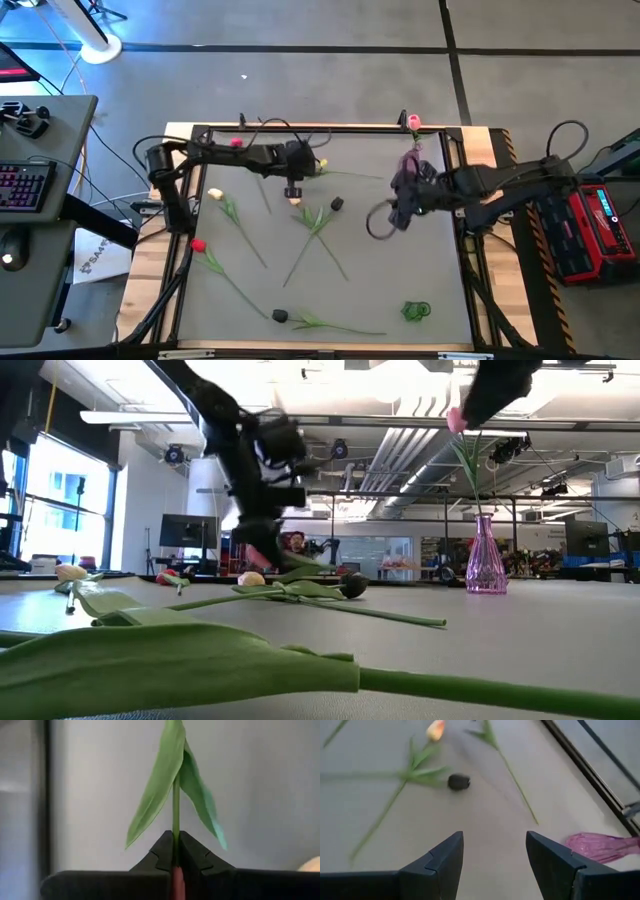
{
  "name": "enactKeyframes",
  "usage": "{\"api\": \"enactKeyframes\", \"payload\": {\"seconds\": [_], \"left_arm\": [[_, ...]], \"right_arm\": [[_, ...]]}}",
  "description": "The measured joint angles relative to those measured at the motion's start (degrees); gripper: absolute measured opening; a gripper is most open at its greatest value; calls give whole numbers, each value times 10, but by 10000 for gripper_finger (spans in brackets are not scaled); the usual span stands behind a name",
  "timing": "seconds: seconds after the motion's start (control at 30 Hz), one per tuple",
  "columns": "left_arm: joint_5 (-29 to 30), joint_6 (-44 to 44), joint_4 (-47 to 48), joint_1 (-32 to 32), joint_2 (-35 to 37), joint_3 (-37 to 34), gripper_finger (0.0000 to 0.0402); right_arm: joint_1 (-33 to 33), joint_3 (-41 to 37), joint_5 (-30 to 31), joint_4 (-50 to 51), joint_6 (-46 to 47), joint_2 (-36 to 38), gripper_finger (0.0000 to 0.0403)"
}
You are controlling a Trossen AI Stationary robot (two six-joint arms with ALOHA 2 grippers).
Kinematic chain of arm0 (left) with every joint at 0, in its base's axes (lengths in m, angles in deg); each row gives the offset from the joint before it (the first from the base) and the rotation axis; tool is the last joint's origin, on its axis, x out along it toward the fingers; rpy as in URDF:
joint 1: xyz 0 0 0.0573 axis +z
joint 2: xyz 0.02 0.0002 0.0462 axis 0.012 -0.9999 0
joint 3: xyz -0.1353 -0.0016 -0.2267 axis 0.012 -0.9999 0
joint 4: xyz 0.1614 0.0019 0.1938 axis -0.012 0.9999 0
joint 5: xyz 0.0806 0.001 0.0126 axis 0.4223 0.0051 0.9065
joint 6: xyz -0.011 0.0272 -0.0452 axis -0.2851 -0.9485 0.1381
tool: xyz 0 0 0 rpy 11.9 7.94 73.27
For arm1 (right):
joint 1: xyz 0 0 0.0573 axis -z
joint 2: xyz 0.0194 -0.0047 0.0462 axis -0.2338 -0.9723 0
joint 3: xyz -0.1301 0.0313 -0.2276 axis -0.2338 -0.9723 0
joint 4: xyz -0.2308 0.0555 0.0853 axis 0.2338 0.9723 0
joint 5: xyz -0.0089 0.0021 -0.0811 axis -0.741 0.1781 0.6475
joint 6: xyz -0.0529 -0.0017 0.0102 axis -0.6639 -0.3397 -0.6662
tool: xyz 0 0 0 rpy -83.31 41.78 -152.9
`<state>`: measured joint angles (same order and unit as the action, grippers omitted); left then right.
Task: Sort flowers into vase by color
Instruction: Put the pink tulip into the violet vase
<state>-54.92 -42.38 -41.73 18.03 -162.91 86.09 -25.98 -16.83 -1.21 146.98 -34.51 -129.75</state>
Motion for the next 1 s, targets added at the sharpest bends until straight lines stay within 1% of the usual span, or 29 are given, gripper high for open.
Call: {"api": "enactKeyframes", "payload": {"seconds": [0.07,0.13,0.2,0.3,0.33,0.43,0.57,0.63,0.83,1.0], "left_arm": [[51,-16,-11,-33,3,0,1],[88,-34,-31,-67,5,0,1],[106,-81,-40,-101,5,0,1],[136,-174,-43,-149,5,0,1],[153,-190,-53,-165,5,0,1],[196,-198,-97,-197,5,0,0],[209,-239,-143,-228,5,0,0],[209,-265,-157,-237,5,0,0],[205,-295,-185,-244,5,0,0],[168,-298,-205,-240,5,0,0]], "right_arm": [[-19,-31,7,-17,-1,2,204],[-33,-67,6,-46,12,2,204],[-46,-105,-6,-82,35,2,204],[-58,-151,-44,-150,51,2,204],[-62,-165,-51,-172,51,2,204],[-68,-207,-62,-271,41,2,204],[-52,-249,-87,-404,-1,2,204],[-37,-260,-97,-442,-21,2,204],[17,-264,-104,-497,-74,-5,204],[66,-264,-151,-551,-112,-36,204]]}}
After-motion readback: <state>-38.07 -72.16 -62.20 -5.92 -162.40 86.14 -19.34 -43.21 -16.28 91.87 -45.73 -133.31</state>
